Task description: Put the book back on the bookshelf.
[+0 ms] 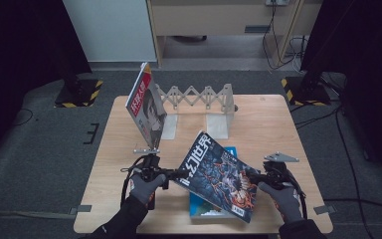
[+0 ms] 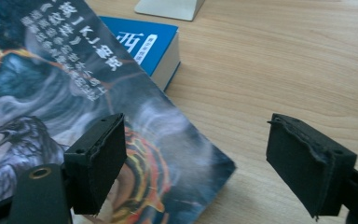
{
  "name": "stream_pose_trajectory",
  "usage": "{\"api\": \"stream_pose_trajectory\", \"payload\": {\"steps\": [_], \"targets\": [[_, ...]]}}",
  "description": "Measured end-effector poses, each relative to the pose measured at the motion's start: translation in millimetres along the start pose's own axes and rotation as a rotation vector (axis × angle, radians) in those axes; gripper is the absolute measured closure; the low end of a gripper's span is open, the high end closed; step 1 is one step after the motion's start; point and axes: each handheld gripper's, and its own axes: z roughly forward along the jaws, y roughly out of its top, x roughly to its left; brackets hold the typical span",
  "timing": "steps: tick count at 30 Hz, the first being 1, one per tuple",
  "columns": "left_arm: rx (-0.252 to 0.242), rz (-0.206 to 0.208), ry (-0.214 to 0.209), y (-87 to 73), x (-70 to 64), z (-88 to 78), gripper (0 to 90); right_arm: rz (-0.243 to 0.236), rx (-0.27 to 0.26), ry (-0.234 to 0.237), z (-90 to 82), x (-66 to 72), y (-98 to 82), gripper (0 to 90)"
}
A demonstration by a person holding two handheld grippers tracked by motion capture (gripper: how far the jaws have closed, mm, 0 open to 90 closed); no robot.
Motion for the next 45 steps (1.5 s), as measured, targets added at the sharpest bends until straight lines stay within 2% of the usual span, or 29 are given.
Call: {"api": "stream_pose_trajectory", "payload": {"steps": [10,14,19,23,24,30,34,36,38,44,45], "targets": [[-0.051,0.016,0.003,10.3,-7.1,-12.2,82.0,0.029,-0.005,-0.028,-2.8,-11.1,0.1,19.9],[-0.076,0.041,0.011,16.5,-12.6,-18.8,82.0,0.031,-0.001,-0.038,-3.0,-14.7,-0.4,19.9],[-0.119,0.086,0.017,28.5,-21.7,-34.4,82.1,0.041,0.006,-0.066,-2.8,-23.2,-1.2,19.9],[-0.151,0.104,0.022,35.1,-27.6,-43.6,82.1,0.041,0.024,-0.099,-1.2,-29.8,-2.7,19.9],[-0.168,0.122,0.038,40.1,-31.2,-49.3,82.1,0.036,0.032,-0.107,-0.7,-32.1,-3.2,19.9],[-0.218,0.128,0.059,51.3,-34.7,-61.3,82.1,0.044,0.041,-0.144,0.0,-42.0,-5.4,19.9],[-0.259,0.137,0.107,64.3,-38.0,-70.6,82.1,0.009,0.066,-0.167,4.2,-44.6,-6.9,19.7],[-0.266,0.139,0.114,67.2,-38.6,-72.6,82.1,0.006,0.075,-0.171,5.8,-45.7,-7.5,19.5],[-0.286,0.147,0.145,75.7,-41.1,-78.7,82.1,-0.006,0.08,-0.178,7.1,-47.0,-8.4,19.3],[-0.323,0.159,0.174,88.5,-46.5,-93.2,82.1,-0.026,0.096,-0.185,10.5,-48.1,-10.4,19.1],[-0.341,0.168,0.182,93.4,-50.6,-100.8,82.1,-0.028,0.101,-0.186,11.1,-48.2,-10.7,19.1]]}}
